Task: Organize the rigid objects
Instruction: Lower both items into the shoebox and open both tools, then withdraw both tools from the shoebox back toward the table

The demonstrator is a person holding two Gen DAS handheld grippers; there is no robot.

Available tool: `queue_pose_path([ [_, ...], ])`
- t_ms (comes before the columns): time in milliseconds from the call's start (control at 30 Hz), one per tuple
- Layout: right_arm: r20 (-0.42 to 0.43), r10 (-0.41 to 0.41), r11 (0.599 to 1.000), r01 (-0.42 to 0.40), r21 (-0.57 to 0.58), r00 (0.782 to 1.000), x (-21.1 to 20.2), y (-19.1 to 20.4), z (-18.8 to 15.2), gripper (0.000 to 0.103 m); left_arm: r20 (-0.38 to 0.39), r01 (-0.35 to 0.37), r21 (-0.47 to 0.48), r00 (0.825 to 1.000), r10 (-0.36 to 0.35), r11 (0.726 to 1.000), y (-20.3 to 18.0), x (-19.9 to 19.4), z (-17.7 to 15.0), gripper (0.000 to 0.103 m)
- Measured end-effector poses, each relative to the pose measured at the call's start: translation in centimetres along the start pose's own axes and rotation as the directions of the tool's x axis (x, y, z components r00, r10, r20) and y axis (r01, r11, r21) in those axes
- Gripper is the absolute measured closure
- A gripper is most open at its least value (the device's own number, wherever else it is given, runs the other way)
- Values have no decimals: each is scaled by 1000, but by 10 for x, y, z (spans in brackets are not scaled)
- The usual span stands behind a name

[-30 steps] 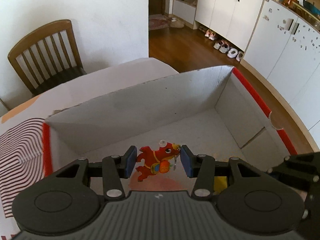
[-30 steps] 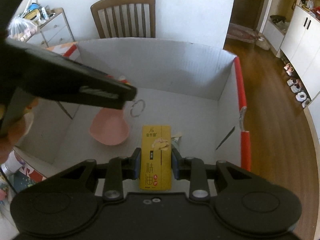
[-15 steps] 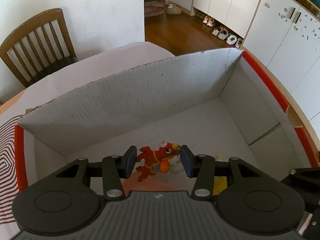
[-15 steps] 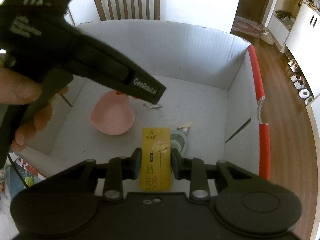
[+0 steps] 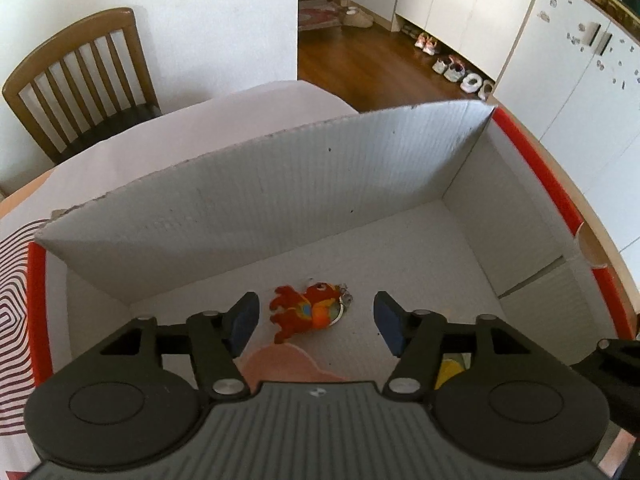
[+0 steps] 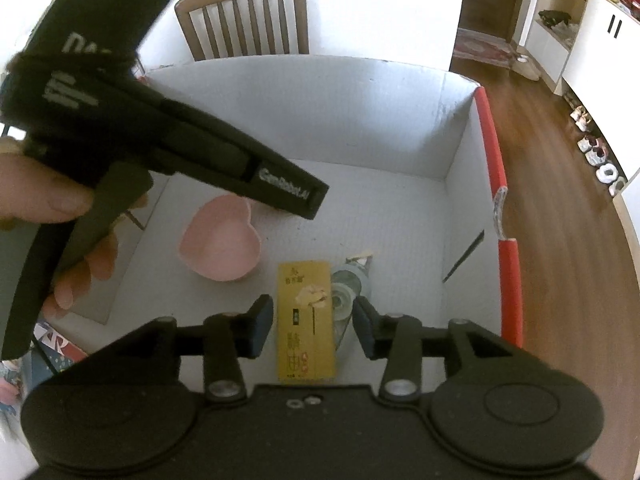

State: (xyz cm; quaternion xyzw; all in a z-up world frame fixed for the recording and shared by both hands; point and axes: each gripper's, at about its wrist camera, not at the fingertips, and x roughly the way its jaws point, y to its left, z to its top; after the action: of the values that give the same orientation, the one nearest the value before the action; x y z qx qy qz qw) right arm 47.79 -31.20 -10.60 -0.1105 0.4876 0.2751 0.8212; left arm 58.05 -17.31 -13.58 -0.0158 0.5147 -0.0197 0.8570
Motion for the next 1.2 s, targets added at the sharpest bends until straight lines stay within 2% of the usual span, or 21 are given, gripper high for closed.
queue_pose_path([
  [567,77,10,1000,-10,-1,997,-33,8,-7,43,119,36,-52,992,-30,998,10,-70,-25,40],
  [1067,176,24,999,-18,-32,984,-84,30,-24,38,253,60,-52,966,-45,997,17,-151,-73,40],
  [1200,210,37,999,-34,-18,977,-100,36,-31,28,286,65,-50,957,-48,997,22,-174,-92,40],
])
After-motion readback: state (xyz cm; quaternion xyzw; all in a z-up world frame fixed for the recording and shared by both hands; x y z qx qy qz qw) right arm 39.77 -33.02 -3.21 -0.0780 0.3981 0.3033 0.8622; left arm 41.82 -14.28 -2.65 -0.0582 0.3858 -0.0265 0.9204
